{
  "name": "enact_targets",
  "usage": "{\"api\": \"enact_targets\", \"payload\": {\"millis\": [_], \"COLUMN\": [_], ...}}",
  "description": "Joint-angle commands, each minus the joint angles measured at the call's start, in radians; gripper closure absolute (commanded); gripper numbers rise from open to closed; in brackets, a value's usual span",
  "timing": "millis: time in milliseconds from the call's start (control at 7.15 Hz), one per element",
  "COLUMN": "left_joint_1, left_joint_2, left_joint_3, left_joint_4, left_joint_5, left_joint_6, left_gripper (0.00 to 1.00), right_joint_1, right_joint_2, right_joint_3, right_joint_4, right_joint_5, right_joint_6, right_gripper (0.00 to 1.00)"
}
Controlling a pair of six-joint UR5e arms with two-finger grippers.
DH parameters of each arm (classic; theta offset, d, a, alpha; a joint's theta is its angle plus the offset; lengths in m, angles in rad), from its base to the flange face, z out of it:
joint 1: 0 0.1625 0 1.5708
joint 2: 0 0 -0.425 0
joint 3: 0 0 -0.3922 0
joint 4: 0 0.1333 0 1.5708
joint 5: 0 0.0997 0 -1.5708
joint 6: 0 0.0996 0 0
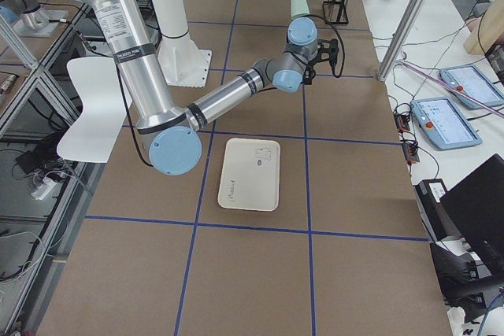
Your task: Left arm grabs green cup and hands to right arm on tray
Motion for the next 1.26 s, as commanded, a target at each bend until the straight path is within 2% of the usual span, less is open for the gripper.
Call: {"api": "enact_targets", "payload": {"millis": [0,140,280,560,699,839,979,1119], "left_joint_1": [0.032,0.052,0.061,0.073,0.084,0.087,0.087,0.087], "left_joint_2": [-0.005,-0.005,-0.002,0.010,0.012,0.013,0.013,0.071], "left_joint_3": [-0.002,-0.009,-0.041,-0.051,-0.052,-0.054,-0.063,-0.073], "left_joint_4": [-0.164,-0.192,-0.194,-0.258,-0.261,-0.269,-0.280,-0.369], "left_joint_5": [0.076,0.119,0.119,0.118,0.116,0.116,0.115,0.115], "left_joint_6": [-0.213,-0.232,-0.235,-0.145,-0.140,-0.140,-0.152,-0.163], "left_gripper": [0.78,0.78,0.80,0.91,0.87,0.87,0.87,0.87], "right_joint_1": [-0.055,-0.074,-0.093,-0.110,-0.124,-0.135,-0.149,-0.166], "right_joint_2": [0.034,0.034,0.036,0.045,0.051,0.062,0.072,0.075], "right_joint_3": [-0.002,-0.002,-0.002,-0.002,-0.001,0.007,0.008,0.002], "right_joint_4": [0.200,0.275,0.320,0.413,0.417,0.421,0.456,0.549], "right_joint_5": [-0.028,-0.053,-0.064,-0.074,-0.077,-0.077,-0.077,-0.077], "right_joint_6": [0.295,0.370,0.404,0.497,0.498,0.503,0.549,0.632], "right_gripper": [0.03,0.04,0.04,0.04,0.04,0.04,0.05,0.06]}}
